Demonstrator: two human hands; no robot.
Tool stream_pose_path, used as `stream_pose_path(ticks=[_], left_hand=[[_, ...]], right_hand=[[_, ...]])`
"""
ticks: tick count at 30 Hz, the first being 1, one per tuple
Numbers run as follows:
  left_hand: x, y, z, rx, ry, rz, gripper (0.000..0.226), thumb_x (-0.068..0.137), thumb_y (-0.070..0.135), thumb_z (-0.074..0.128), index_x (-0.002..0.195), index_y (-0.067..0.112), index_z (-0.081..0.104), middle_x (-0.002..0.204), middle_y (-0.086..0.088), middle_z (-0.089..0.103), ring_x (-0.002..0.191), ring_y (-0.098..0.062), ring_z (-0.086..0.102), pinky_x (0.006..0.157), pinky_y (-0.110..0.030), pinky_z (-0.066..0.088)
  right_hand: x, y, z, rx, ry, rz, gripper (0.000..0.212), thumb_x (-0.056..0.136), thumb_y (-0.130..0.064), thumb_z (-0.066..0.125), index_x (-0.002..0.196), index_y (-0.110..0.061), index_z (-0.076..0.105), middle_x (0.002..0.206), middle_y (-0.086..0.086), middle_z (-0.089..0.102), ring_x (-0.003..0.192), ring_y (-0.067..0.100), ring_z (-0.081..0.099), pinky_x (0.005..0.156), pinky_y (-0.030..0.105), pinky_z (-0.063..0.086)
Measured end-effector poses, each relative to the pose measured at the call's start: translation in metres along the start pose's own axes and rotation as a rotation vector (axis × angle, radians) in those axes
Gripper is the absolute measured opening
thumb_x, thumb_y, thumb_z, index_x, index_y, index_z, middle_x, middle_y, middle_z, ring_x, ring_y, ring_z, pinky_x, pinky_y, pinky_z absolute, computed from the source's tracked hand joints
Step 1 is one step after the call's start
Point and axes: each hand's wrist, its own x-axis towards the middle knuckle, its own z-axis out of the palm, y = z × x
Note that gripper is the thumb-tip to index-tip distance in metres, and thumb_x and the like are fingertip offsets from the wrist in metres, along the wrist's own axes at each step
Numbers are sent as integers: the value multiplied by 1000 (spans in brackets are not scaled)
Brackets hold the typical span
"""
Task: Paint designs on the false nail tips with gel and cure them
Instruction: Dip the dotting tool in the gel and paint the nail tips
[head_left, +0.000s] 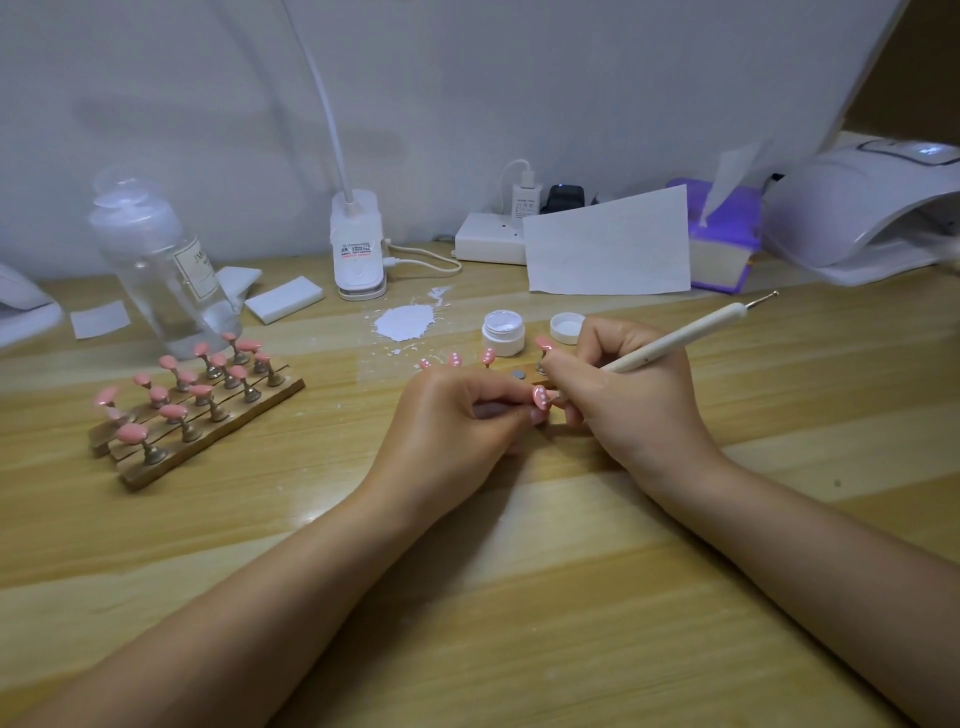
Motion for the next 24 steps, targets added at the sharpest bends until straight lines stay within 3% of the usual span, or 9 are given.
stream_pose_path(ticks=[5, 9, 17, 24], left_hand=[[0, -1, 0, -2, 4, -6, 14, 78, -1, 67, 79, 12, 74, 66, 19, 66, 58, 11, 59, 57, -2, 44], [0, -1, 0, 28, 7, 28, 14, 77, -3, 67, 81, 8, 74, 67, 15, 66, 53, 15, 56, 60, 8, 34], [0, -1, -1, 32, 6, 9, 13, 78, 0, 68, 82, 11, 75, 69, 10, 68, 56, 9, 57, 57, -4, 45], [0, 0, 0, 20, 2, 10, 14, 78, -1, 66, 83, 9, 74, 68, 12, 67, 53, 11, 56, 55, -2, 42]], right_hand=[[0, 0, 0, 7, -4, -3, 41, 76, 9, 58, 46, -7, 35, 29, -9, 40, 30, -1, 43, 37, 9, 32], [-1, 0, 0, 6, -2, -6, 42, 78, 8, 58, 47, -7, 35, 29, -8, 40, 30, 0, 42, 37, 9, 32], [-1, -1, 0, 25, -21, -4, 42, 77, 10, 56, 47, -8, 34, 28, -9, 42, 30, -2, 44, 37, 8, 33], [-2, -2, 0, 36, -25, -2, 42, 77, 11, 56, 46, -8, 34, 28, -8, 43, 30, -2, 44, 37, 7, 32]])
